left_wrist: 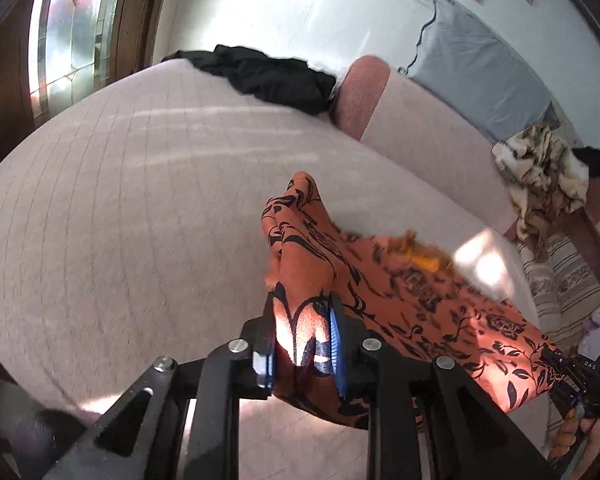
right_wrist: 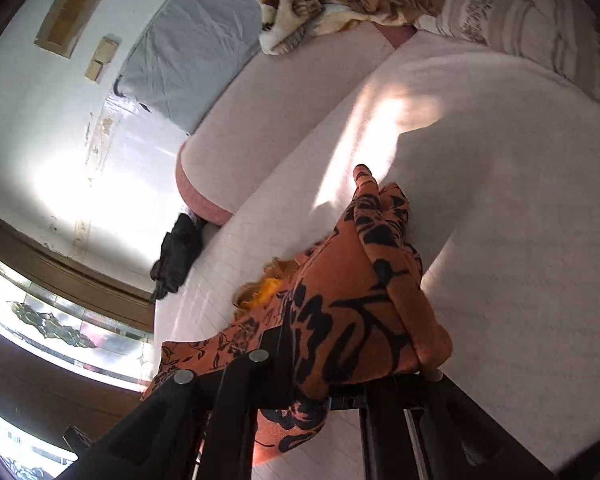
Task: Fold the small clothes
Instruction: 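Open the left gripper while the right gripper pinches and straightens the folded edge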
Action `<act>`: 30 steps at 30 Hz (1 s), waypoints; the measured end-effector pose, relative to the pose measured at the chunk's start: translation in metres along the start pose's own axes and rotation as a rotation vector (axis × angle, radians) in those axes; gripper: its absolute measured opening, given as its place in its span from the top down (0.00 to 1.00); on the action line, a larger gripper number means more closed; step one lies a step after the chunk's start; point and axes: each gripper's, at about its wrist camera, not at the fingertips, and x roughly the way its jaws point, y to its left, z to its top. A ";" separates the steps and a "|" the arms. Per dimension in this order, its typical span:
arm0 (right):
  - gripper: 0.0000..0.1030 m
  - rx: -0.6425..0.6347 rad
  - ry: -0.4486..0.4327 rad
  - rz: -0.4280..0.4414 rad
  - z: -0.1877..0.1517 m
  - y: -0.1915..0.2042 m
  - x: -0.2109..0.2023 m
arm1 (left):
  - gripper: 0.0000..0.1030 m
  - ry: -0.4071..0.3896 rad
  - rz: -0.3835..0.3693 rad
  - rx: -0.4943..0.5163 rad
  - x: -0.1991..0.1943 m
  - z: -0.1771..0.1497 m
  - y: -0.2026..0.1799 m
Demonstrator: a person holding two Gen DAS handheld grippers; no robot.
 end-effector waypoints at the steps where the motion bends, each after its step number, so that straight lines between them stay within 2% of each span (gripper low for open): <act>1: 0.83 0.011 0.040 -0.048 -0.018 -0.021 0.004 | 0.73 0.060 0.048 -0.011 0.011 -0.016 0.014; 2: 0.72 0.028 0.095 -0.107 -0.034 -0.045 0.013 | 0.73 0.126 0.091 -0.045 0.024 -0.027 0.030; 3: 0.68 0.070 0.156 -0.167 -0.046 -0.069 0.020 | 0.68 0.160 0.060 -0.089 0.030 -0.031 0.044; 4: 0.70 0.119 0.150 -0.109 -0.054 -0.089 0.016 | 0.65 0.145 0.015 -0.118 0.025 -0.029 0.052; 5: 0.69 0.142 0.118 -0.076 -0.054 -0.096 0.006 | 0.60 0.126 0.039 -0.112 0.018 -0.023 0.053; 6: 0.62 0.130 0.104 -0.120 -0.049 -0.095 -0.003 | 0.58 0.080 0.081 -0.089 0.010 -0.016 0.051; 7: 0.54 0.097 0.070 -0.155 -0.042 -0.092 -0.015 | 0.49 0.037 0.098 -0.057 0.005 -0.007 0.047; 8: 0.37 0.077 0.033 -0.168 -0.036 -0.088 -0.023 | 0.41 0.018 0.093 -0.024 0.003 0.002 0.044; 9: 0.30 0.060 -0.002 -0.177 -0.028 -0.085 -0.032 | 0.40 0.014 0.080 0.003 0.005 0.011 0.040; 11: 0.30 0.000 -0.045 -0.201 -0.010 -0.074 -0.038 | 0.40 0.012 0.064 0.065 0.017 0.027 0.033; 14: 0.30 -0.102 -0.057 -0.180 0.021 -0.052 -0.022 | 0.40 0.036 0.055 0.168 0.044 0.048 0.019; 19: 0.30 -0.257 0.019 -0.236 0.063 -0.028 0.040 | 0.40 0.060 0.044 0.206 0.079 0.079 0.005; 22: 0.32 -0.302 0.071 -0.262 0.074 -0.025 0.073 | 0.40 0.084 0.046 0.226 0.099 0.090 -0.001; 24: 0.35 -0.320 0.088 -0.296 0.075 -0.027 0.088 | 0.66 0.096 0.065 0.250 0.111 0.093 -0.004; 25: 0.41 -0.336 0.094 -0.307 0.075 -0.028 0.093 | 0.96 0.122 0.067 0.257 0.119 0.095 -0.004; 26: 0.63 -0.350 0.104 -0.316 0.075 -0.028 0.098 | 0.96 0.129 0.067 0.245 0.124 0.097 -0.003; 27: 0.81 -0.362 0.126 -0.326 0.075 -0.027 0.105 | 0.96 0.120 0.068 0.239 0.125 0.098 -0.002; 28: 0.83 -0.378 0.149 -0.332 0.075 -0.026 0.110 | 0.96 0.111 0.069 0.242 0.125 0.098 -0.003; 29: 0.90 -0.412 0.155 -0.348 0.074 -0.022 0.113 | 0.96 0.094 0.071 0.250 0.122 0.098 -0.005; 30: 0.92 -0.453 0.148 -0.364 0.073 -0.015 0.113 | 0.96 0.067 0.073 0.265 0.117 0.098 -0.007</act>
